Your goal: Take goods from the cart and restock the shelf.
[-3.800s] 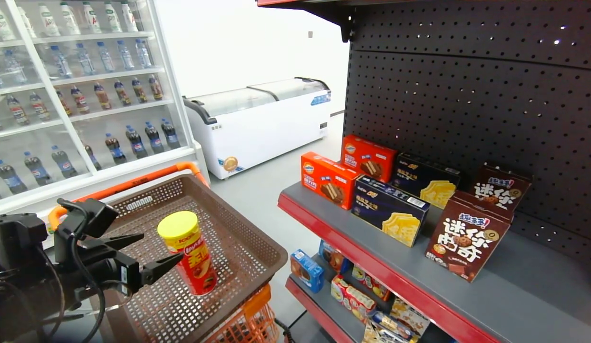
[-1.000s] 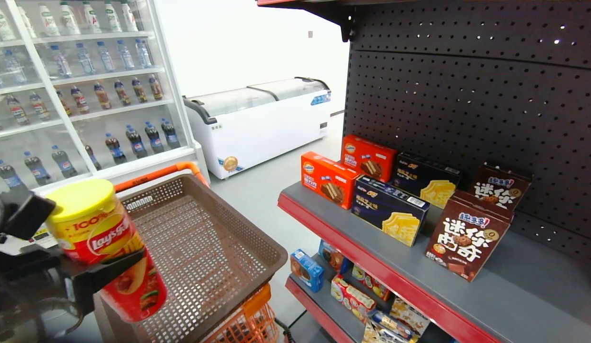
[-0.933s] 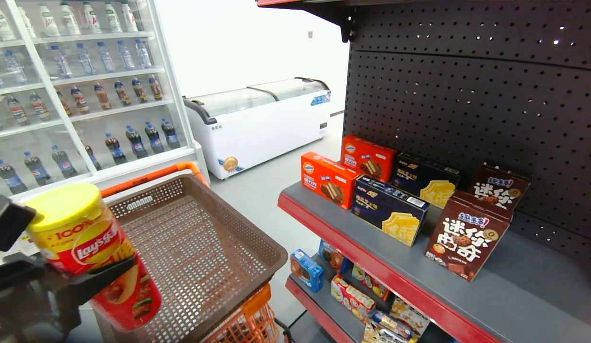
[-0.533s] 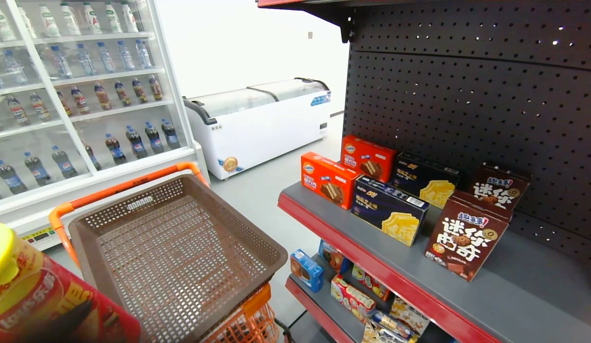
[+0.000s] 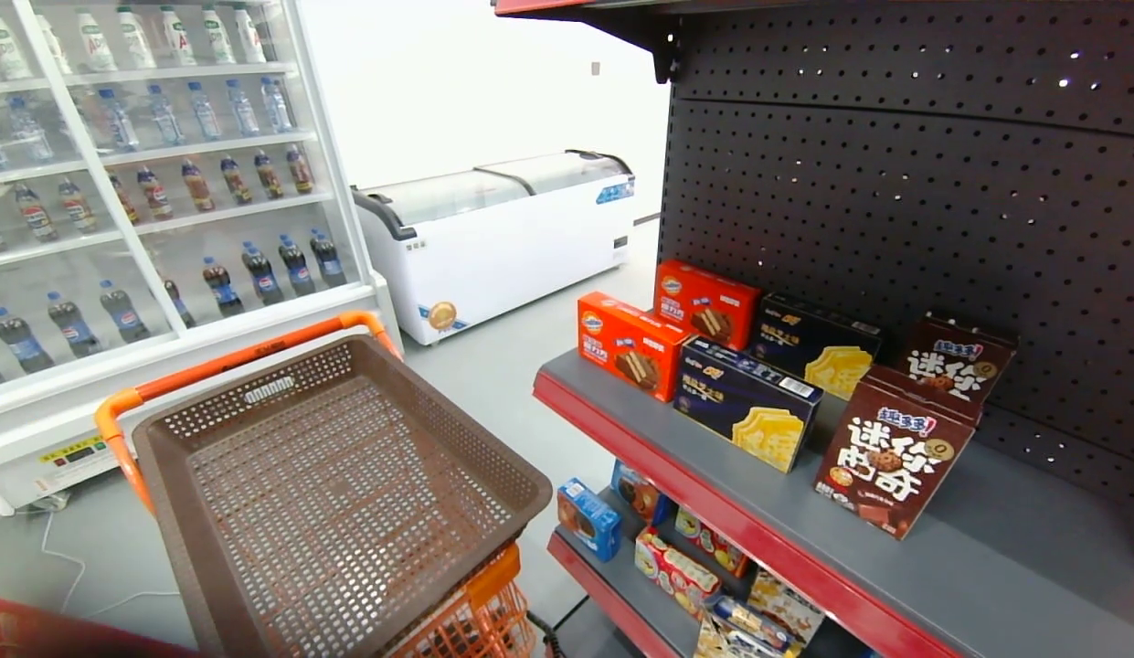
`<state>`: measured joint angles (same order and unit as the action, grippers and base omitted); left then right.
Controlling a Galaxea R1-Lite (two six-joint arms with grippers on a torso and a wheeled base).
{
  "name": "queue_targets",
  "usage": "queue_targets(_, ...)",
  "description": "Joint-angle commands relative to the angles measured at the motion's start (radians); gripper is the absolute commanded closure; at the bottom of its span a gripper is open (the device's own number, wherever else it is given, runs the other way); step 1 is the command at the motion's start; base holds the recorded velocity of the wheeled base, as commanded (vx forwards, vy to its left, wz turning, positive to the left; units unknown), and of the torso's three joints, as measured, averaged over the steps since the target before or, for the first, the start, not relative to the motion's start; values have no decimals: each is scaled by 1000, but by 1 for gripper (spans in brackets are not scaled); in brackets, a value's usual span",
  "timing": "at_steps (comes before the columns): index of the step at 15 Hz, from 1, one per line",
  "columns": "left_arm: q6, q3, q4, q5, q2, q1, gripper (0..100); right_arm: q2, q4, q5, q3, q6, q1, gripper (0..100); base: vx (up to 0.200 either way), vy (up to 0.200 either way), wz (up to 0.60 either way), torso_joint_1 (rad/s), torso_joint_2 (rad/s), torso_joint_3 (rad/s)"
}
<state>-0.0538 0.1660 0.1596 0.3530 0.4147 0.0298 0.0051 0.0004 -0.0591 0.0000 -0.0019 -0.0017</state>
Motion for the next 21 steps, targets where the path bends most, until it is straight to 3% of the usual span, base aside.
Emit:
queue_targets(1, 0, 0, -28, 0, -57, 2, 100, 1, 0, -1, 0, 0, 0, 0, 0, 0, -600, 2, 2, 2)
queue_targets(7, 34, -3, -89, 1, -132, -1, 100, -1, 1, -1, 0, -1, 0, 0, 0, 0, -600, -1, 2, 0)
queue_targets(18, 34, -16, -89, 8, -149, -4, 100, -1, 0, -1, 0, 0, 0, 0, 0, 0, -600, 4, 2, 2)
queue_targets(21, 34, -14, -89, 8, -152, -4, 100, -1, 0, -1, 0, -1, 0, 0, 0, 0, 0, 0, 0, 0)
